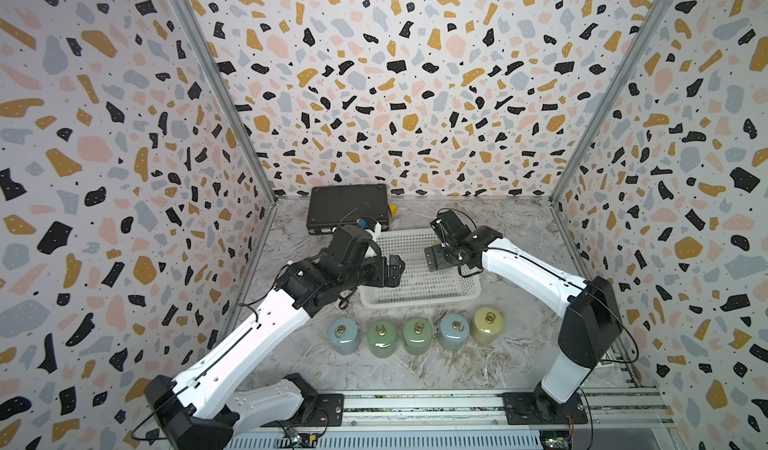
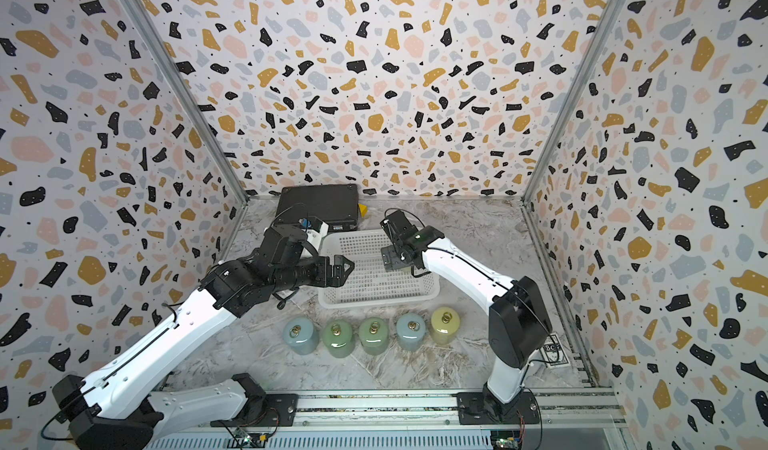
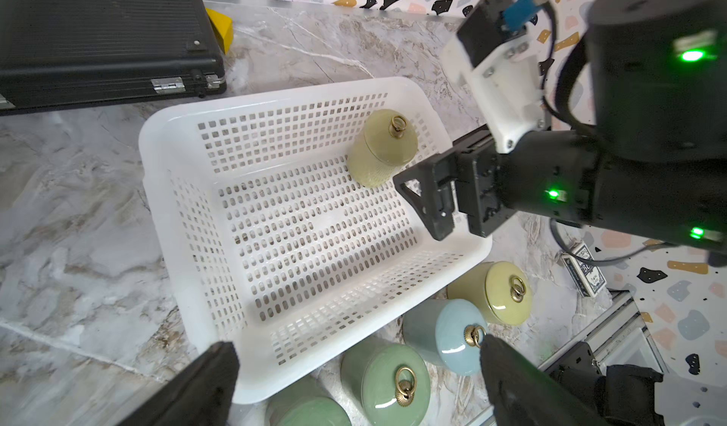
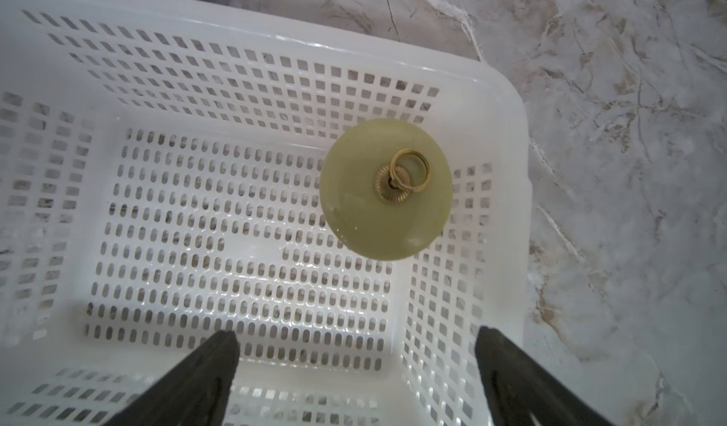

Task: Take the tea canister out of the basket
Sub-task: Pick up the tea canister from the basket.

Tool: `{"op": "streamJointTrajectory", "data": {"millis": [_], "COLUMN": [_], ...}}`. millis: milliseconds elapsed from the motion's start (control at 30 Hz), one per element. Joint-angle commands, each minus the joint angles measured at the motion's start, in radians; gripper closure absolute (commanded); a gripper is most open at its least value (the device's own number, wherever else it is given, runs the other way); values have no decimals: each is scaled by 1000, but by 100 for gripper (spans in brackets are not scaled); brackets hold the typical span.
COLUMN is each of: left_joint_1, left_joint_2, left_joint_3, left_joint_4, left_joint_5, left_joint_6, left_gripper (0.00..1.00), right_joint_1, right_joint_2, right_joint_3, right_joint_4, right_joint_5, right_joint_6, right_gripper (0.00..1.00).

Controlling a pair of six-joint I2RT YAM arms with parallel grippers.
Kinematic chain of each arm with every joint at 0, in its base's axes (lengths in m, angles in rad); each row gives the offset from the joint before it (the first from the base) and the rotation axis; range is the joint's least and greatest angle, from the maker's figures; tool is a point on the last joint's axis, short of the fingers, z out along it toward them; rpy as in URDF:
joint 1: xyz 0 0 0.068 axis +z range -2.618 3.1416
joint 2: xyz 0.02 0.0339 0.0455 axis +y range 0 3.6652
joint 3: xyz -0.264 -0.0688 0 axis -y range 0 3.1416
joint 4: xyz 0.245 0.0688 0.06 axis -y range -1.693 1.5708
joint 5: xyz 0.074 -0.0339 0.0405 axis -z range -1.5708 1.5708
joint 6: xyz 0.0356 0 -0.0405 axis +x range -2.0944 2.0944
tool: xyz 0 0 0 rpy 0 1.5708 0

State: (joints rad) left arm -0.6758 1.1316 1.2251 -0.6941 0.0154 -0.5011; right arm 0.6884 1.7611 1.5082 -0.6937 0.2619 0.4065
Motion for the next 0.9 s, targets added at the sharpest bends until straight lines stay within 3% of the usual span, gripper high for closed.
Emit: {"op": "streamJointTrajectory", "data": {"millis": [0,867], "left_joint_1": [-5,-5], "left_joint_2": [-27,-27], "left_joint_3": [-10,-4], "left_joint_4": [22,20], "left_joint_5": [-25,-29], "left_joint_6": [5,33], "left_gripper": [0,0], "right_joint_1": [-31,-129], "right_joint_2": [45,340], "right_joint_3": [63,232], "right_joint_4": [5,8], "right_joint_5": [-10,-165], "right_joint_6": [-15,-15], "right_gripper": [1,1]}}
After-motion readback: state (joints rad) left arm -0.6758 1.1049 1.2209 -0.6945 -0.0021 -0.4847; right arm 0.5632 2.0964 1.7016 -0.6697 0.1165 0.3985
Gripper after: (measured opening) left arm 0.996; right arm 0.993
